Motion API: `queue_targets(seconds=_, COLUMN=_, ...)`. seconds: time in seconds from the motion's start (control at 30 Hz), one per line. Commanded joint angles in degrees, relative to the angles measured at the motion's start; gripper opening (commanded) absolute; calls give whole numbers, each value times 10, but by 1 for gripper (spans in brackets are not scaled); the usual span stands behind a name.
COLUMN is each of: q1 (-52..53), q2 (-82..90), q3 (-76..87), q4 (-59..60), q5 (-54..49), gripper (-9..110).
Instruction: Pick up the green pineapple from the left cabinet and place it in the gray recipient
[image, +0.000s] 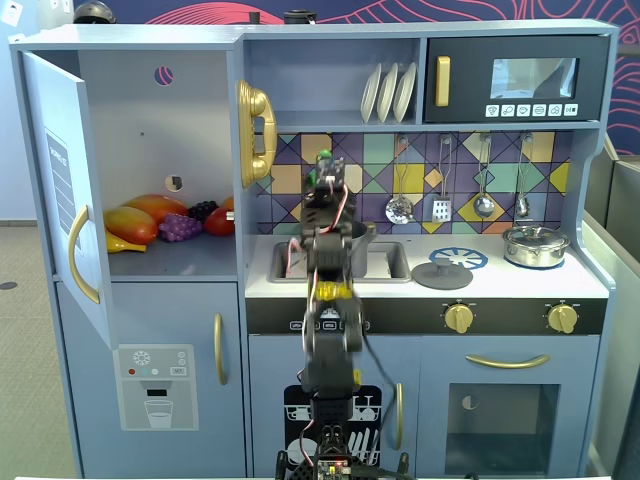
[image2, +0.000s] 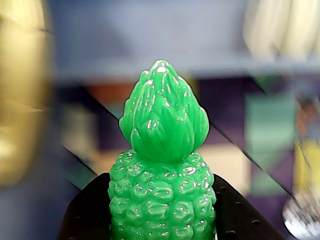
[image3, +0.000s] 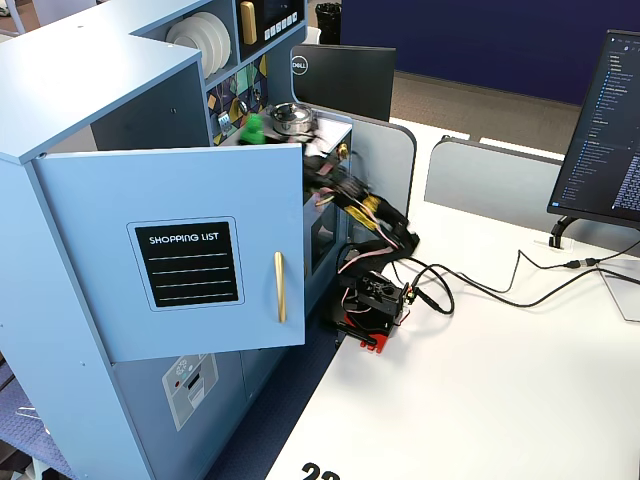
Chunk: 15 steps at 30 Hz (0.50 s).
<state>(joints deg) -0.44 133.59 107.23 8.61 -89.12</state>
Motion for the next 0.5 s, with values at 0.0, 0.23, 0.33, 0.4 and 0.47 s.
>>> queue_targets(seconds=0.0, q1=31, q2=-115, q3=-87, q4=-15, q5=-7, gripper=0)
queue_targets(seconds=0.23, q1=29, q2=-130, q3=-92, q4=-2, q5=38, gripper=30)
queue_targets(seconds=0.33, q1=25, q2=-84, q3=-93, q4=5, q5=49, gripper=30)
queue_targets(seconds=0.4, q1=25, q2=-11, q3=-73, q4=80, q5=55, gripper=26)
queue_targets(seconds=0.47, q1=25, q2=92, q3=-20, q4=185, q5=58, gripper=23)
